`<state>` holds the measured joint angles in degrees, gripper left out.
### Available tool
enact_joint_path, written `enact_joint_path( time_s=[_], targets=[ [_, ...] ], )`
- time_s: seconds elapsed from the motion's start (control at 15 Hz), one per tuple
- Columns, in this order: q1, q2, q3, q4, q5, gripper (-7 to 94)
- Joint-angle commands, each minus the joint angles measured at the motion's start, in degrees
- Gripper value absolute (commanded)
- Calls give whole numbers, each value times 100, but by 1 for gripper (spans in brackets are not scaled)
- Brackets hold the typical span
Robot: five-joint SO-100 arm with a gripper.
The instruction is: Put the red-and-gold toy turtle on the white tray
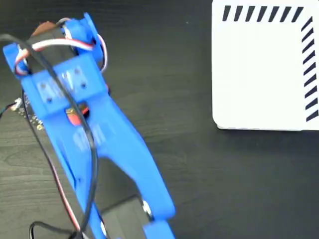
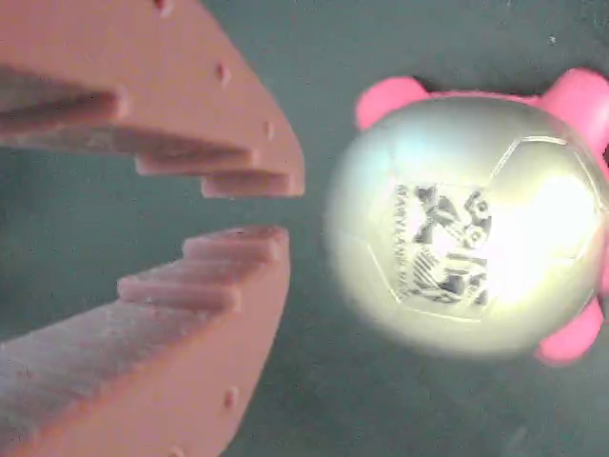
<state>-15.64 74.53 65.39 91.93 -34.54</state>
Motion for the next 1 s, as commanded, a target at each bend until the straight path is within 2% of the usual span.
enact_joint_path(
  time_s=[0.0, 0.27, 0.6, 0.8, 0.93],
  targets=[
    [9, -44, -343, 53, -70, 13],
    [79, -264, -694, 923, -255, 59],
    [220, -598, -677, 940, -378, 68],
    [255, -835, -562, 879, -404, 68],
    [281, -949, -396, 598, -404, 68]
  ],
)
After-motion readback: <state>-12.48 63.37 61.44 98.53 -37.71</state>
